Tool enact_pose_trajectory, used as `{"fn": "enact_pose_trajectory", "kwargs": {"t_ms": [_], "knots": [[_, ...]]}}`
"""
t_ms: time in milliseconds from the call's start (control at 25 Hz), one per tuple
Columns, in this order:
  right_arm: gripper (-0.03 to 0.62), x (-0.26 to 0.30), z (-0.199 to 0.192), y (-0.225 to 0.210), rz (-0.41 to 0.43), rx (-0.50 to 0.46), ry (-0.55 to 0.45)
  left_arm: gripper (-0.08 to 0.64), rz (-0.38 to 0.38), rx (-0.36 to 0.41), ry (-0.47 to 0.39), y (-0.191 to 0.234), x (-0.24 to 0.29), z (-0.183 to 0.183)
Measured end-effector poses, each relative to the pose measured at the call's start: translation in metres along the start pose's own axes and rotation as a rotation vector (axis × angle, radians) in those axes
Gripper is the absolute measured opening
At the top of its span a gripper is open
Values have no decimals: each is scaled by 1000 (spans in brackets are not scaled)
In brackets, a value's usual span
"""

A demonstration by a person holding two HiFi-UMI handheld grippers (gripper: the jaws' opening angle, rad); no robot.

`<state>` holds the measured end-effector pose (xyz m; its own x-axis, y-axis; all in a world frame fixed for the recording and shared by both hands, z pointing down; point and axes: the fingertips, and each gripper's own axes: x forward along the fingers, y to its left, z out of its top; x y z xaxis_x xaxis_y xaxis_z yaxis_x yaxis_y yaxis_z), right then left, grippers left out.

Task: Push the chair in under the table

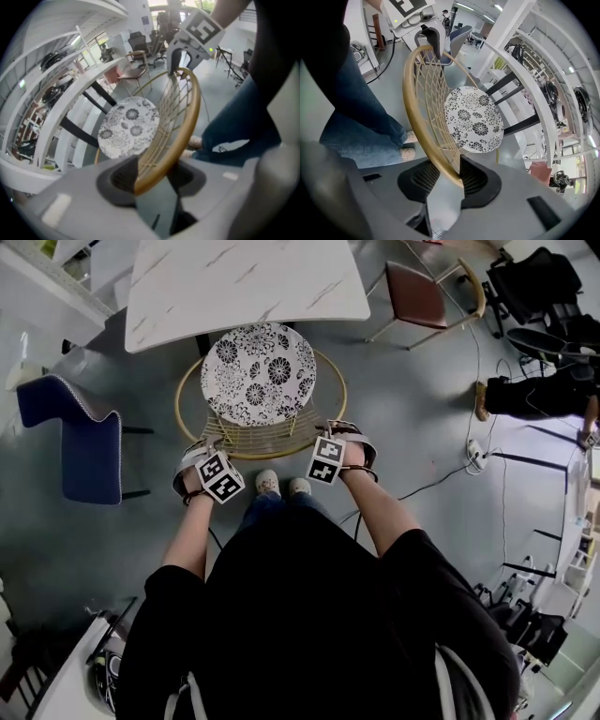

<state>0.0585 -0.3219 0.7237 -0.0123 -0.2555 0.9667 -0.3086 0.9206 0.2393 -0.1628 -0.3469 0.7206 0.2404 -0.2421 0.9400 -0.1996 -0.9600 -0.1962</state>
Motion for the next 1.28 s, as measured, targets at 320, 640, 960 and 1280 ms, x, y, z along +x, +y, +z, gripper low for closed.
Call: {"fn": "enact_pose_trajectory", "kwargs": {"t_ms": [320,640,960,1280], "knots": [[129,5,-2,1,21,-13,19,189,-14,7,13,0,0,0],[130,6,0,3,78,32,-14,187,-13,12,37,-1,0,-2],[152,-14,3,5,69,47,-93,190,-3,48,-32,-7,-17,6],[47,-97,25,-24,-83,192,-347,11,110,-175,-281,-4,-87,41]]}}
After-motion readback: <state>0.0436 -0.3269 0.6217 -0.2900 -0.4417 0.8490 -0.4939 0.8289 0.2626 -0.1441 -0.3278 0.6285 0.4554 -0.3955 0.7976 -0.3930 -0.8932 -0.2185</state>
